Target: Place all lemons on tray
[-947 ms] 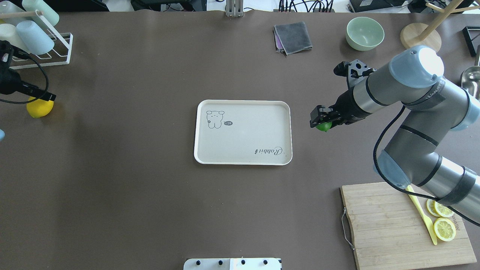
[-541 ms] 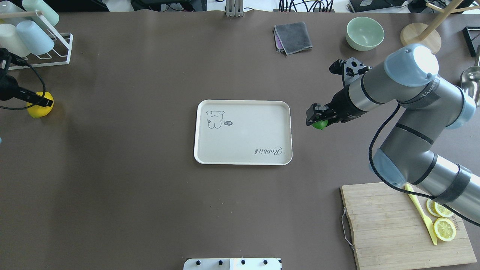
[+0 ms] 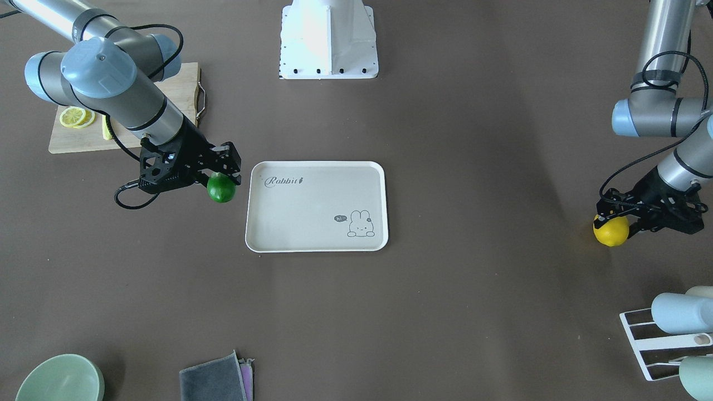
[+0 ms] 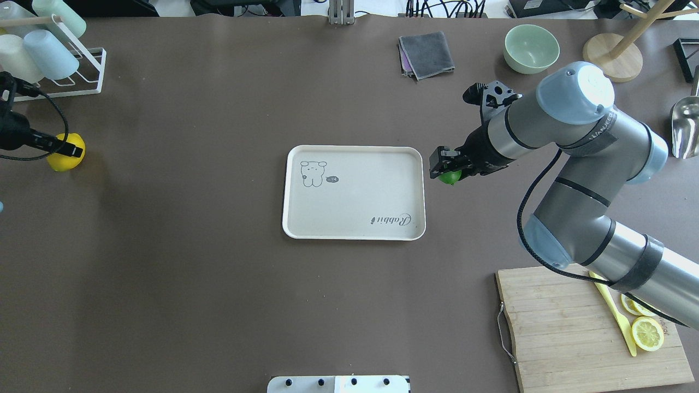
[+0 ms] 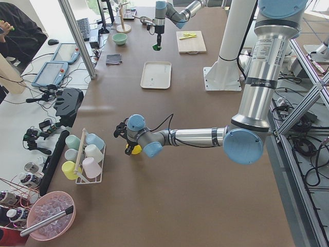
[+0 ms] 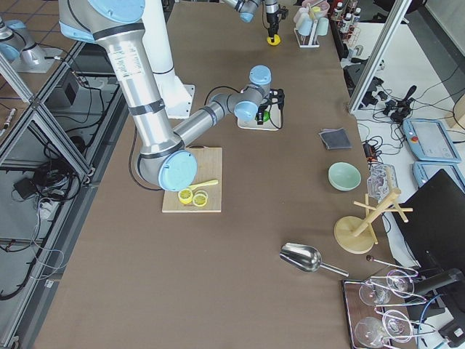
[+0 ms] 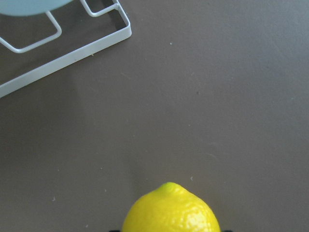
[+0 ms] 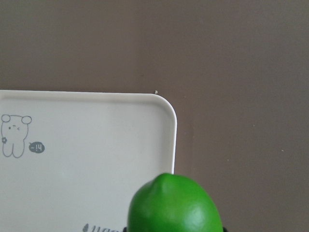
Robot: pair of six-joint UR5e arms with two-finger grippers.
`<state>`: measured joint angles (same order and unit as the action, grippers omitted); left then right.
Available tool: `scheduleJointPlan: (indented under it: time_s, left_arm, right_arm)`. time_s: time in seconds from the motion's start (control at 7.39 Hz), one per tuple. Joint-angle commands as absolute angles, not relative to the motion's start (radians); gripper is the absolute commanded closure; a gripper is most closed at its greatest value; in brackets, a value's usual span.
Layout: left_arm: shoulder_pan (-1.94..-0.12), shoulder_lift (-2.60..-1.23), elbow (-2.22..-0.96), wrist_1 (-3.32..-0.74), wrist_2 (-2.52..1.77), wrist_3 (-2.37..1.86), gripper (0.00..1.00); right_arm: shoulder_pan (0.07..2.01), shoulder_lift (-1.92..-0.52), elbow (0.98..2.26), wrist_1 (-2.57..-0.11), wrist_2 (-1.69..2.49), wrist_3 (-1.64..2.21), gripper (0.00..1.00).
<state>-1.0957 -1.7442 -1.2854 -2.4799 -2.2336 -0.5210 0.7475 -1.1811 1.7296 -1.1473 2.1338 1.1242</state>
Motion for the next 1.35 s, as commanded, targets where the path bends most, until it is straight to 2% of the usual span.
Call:
scheduleJointPlan:
  time_s: [0.0,0.27,0.54,0.81,1.22]
  left_arm:
    - [-1.107,-1.794,-1.371,-2.427,-2.347,-0.648,1.00]
    - [-1.094,-1.921,-1.385,-2.390,-2.321,-0.855,1.00]
    - [-0.975,-2.105,-1.413,-2.216,-2.205,-0.990,1.00]
    - [-0.843,-2.167,-1.445,-2.169,-2.081,-1.108,1.00]
    - [-0.674,-2.204,-1.476,-2.129,-1.915,-1.225,1.00]
  right_arm:
    - [0.735,-1.143,1.717,-1.147,2.132,1.158,1.00]
    - [0.710,-1.079,1.666,-1.147,2.103,1.192,1.00]
    - [0.709,-0.979,1.552,-1.146,2.083,1.190,1.00]
    - [0.703,-0.925,1.450,-1.135,2.051,1.187,1.00]
    - [0.640,-0.923,1.448,-1.131,2.016,1.195,1.00]
